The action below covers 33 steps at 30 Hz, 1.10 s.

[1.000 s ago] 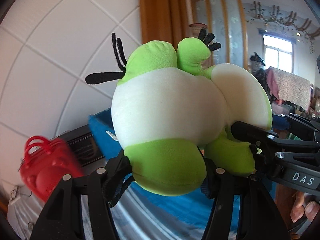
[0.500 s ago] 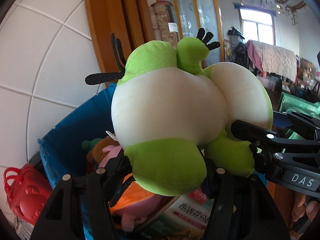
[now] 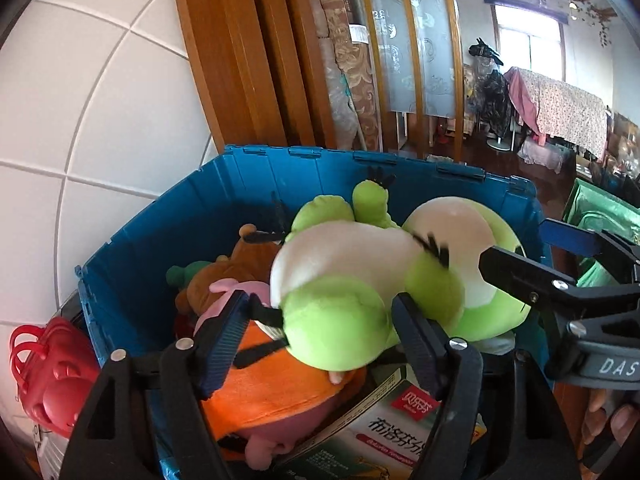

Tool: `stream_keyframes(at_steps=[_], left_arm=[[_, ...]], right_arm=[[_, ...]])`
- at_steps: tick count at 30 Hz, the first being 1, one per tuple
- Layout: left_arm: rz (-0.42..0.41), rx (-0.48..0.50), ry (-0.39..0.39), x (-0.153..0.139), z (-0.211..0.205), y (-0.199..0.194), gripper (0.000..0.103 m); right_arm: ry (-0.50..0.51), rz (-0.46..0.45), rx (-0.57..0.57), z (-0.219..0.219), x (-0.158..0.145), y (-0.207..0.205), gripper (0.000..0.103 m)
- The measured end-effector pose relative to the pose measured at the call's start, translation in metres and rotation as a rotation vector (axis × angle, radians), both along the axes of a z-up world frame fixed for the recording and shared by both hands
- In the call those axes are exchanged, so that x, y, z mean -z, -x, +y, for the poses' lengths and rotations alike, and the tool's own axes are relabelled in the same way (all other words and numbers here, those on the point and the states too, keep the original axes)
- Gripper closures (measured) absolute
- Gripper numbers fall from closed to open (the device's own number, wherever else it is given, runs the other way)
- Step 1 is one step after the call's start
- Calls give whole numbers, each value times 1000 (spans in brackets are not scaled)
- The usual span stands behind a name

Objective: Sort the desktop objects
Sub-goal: 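Carry the frog plush with both tools into the blue crate and release, then move both tools back over the bed toward the black tape roll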

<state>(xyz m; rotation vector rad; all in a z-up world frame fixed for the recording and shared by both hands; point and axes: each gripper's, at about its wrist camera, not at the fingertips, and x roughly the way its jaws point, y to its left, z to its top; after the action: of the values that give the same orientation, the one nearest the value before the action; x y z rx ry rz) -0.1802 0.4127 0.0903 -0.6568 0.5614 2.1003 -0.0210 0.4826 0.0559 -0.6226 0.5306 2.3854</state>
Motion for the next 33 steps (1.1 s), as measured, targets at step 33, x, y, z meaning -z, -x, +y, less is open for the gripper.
stream_keyframes(at_steps=[33], left_arm=[[-28, -649, -131, 59, -420, 48, 11]], right_arm=[[-141, -11, -500, -275, -21, 121, 0]])
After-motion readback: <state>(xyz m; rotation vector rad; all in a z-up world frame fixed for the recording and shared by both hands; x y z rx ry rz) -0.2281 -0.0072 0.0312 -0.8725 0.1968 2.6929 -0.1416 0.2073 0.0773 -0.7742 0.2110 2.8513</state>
